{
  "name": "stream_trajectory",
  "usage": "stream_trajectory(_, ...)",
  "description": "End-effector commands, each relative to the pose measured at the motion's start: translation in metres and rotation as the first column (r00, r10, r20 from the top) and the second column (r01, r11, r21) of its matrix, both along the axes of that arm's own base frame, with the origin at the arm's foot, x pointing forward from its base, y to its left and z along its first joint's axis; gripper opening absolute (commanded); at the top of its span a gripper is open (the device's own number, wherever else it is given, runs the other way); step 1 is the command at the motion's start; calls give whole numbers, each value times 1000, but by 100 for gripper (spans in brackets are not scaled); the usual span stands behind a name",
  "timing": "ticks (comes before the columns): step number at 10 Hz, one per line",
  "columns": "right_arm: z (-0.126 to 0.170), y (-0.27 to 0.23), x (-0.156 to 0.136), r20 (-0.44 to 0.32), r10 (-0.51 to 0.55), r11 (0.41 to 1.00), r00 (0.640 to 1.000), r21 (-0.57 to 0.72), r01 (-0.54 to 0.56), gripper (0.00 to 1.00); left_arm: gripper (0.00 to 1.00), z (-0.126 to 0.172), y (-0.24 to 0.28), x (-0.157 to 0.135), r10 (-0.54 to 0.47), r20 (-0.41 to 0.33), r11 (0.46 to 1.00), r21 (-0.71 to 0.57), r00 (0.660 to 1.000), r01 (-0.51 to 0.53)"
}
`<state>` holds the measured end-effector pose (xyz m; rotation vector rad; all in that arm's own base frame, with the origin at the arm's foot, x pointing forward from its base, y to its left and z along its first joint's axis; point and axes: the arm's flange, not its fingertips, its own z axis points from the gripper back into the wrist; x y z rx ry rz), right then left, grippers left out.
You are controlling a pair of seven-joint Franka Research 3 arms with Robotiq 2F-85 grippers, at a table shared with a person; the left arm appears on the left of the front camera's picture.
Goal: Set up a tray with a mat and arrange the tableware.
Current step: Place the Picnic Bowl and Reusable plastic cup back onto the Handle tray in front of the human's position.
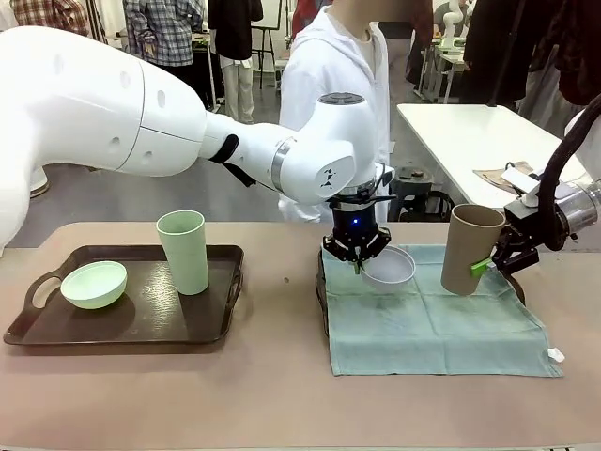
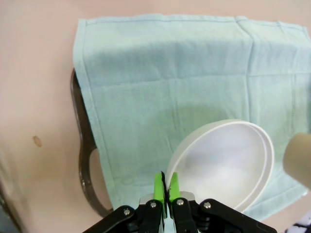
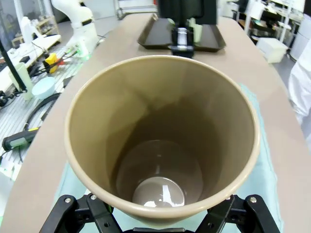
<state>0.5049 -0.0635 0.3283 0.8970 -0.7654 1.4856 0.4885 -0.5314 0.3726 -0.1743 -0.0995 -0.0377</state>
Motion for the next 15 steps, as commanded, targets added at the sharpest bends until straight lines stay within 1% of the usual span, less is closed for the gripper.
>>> stream_trajectory(1,-1,3,-4,-10,33,999,999,19,-33,84,4,1,0,0,-8,13,1000,-9,1000,9)
stream_trajectory(2,-1,3,-4,-10,33,999,999,19,-33,84,4,1,0,0,-8,13,1000,-9,1000,9)
stream_trajectory(3,0,-1,0,0,-2,1000,1000,-2,2,84,4,1,0,0,-8,13,1000,-9,1000,9)
stream_trajectory(5,-9,-6,10,-4,30,999,1000,38,-30,84,4,-2,1,3,1,0,1000,-8,1000,-1)
stream_trajectory(6,-13,-4,11,-1,48,998,999,37,-48,84,4,-3,0,3,-4,9,1000,-25,1000,4)
stream_trajectory(8,-20,-4,11,40,44,998,998,47,-45,84,4,-4,1,3,-10,22,999,-34,1000,11)
stream_trajectory(10,-31,0,14,60,51,998,997,38,-54,84,4,-7,-2,8,-22,20,999,-31,1000,23)
stream_trajectory(12,-36,2,15,74,57,998,996,25,-59,84,4,-16,-8,12,-32,3,999,-18,999,32)
stream_trajectory(14,-41,2,17,70,54,998,996,13,-55,84,4,-23,-11,17,-36,-17,999,-21,999,36)
stream_trajectory(15,-42,3,19,72,58,998,996,13,-59,100,9,-22,-10,19,-45,-18,999,-25,999,44)
